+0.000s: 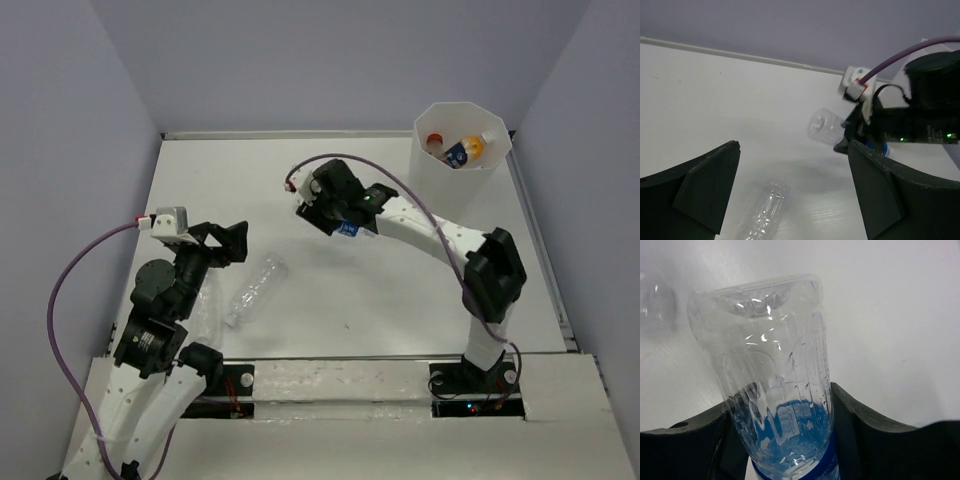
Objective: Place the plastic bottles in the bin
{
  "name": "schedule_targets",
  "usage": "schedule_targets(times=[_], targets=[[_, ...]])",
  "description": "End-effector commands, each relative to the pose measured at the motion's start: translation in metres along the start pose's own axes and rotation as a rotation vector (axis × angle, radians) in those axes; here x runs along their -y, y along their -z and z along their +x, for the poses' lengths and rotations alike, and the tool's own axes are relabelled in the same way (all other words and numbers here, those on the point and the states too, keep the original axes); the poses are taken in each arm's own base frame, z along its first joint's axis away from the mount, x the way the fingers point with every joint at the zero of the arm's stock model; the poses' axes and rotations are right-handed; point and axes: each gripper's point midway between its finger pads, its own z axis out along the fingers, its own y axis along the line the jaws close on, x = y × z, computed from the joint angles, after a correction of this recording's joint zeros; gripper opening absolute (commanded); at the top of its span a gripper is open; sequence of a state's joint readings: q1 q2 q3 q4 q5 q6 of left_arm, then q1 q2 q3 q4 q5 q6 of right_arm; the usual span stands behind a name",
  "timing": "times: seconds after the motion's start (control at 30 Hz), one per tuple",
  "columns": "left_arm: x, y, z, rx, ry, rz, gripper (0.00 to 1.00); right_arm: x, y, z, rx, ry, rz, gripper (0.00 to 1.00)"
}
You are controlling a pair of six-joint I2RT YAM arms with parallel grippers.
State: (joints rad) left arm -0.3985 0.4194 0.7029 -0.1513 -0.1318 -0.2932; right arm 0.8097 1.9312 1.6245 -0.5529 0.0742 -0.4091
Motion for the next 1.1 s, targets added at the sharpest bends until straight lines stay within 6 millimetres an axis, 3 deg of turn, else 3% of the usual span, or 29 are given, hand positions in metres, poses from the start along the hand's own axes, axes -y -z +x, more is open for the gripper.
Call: schedule_targets(times=[0.0,0.03,0.07,0.1,0.13,0.17,0.2,0.23,0.27,0.3,0.43,0.5,0.63,0.7,0.73,0.83,0.87,0.93,1.07], targets=[[0.015,0.005,-0.023,0.059,0.01,0.057,0.99,0.092,0.098,-0.071,0.349,-0.134,0.331,0.41],[0.015,0.005,-0.023,0.061,0.012,0.061,0.99,0.13,0.143,-0.086,0.477,-0.211,0.463,0.4],[0.016,0.005,-0.023,0.06,0.01,0.063,0.99,0.15,0.166,-0.087,0.536,-0.257,0.537,0.38],[0.017,0.006,-0.023,0.059,0.011,0.071,0.99,0.168,0.182,-0.079,0.573,-0.303,0.61,0.36],[0.018,0.005,-0.022,0.056,0.012,0.074,0.99,0.205,0.215,-0.076,0.683,-0.387,0.705,0.35],[0.019,0.006,-0.023,0.059,0.011,0.078,0.99,0.222,0.249,-0.072,0.757,-0.436,0.756,0.35],[0.02,0.007,-0.022,0.058,0.013,0.086,0.99,0.236,0.265,-0.065,0.797,-0.478,0.793,0.35],[0.021,0.008,-0.023,0.062,0.014,0.089,0.99,0.263,0.29,-0.05,0.854,-0.546,0.861,0.35],[0.021,0.008,-0.023,0.06,0.014,0.088,0.99,0.263,0.292,-0.054,0.882,-0.557,0.852,0.35],[0.021,0.009,-0.025,0.067,0.017,0.091,0.99,0.282,0.304,-0.037,0.884,-0.582,0.908,0.35],[0.022,0.011,-0.024,0.067,0.016,0.096,0.99,0.321,0.31,-0.011,0.881,-0.597,1.049,0.35],[0.022,0.011,-0.025,0.071,0.016,0.095,0.99,0.339,0.293,0.012,0.82,-0.612,1.109,0.35],[0.022,0.012,-0.025,0.07,0.015,0.098,0.99,0.362,0.279,0.042,0.797,-0.673,1.138,0.35],[0.022,0.011,-0.024,0.067,0.014,0.096,0.99,0.363,0.268,0.053,0.805,-0.726,1.108,0.38],[0.022,0.011,-0.024,0.067,0.014,0.096,0.99,0.36,0.272,0.05,0.845,-0.746,1.089,0.4],[0.022,0.011,-0.024,0.067,0.014,0.097,0.99,0.352,0.271,0.056,0.851,-0.771,1.083,0.69],[0.023,0.01,-0.023,0.063,0.014,0.099,0.99,0.349,0.281,0.055,0.868,-0.773,1.091,0.8],[0.023,0.011,-0.023,0.062,0.015,0.1,0.99,0.342,0.296,0.056,0.901,-0.806,1.104,0.89],[0.022,0.01,-0.023,0.063,0.014,0.097,0.99,0.329,0.314,0.062,0.923,-0.825,1.119,0.9]])
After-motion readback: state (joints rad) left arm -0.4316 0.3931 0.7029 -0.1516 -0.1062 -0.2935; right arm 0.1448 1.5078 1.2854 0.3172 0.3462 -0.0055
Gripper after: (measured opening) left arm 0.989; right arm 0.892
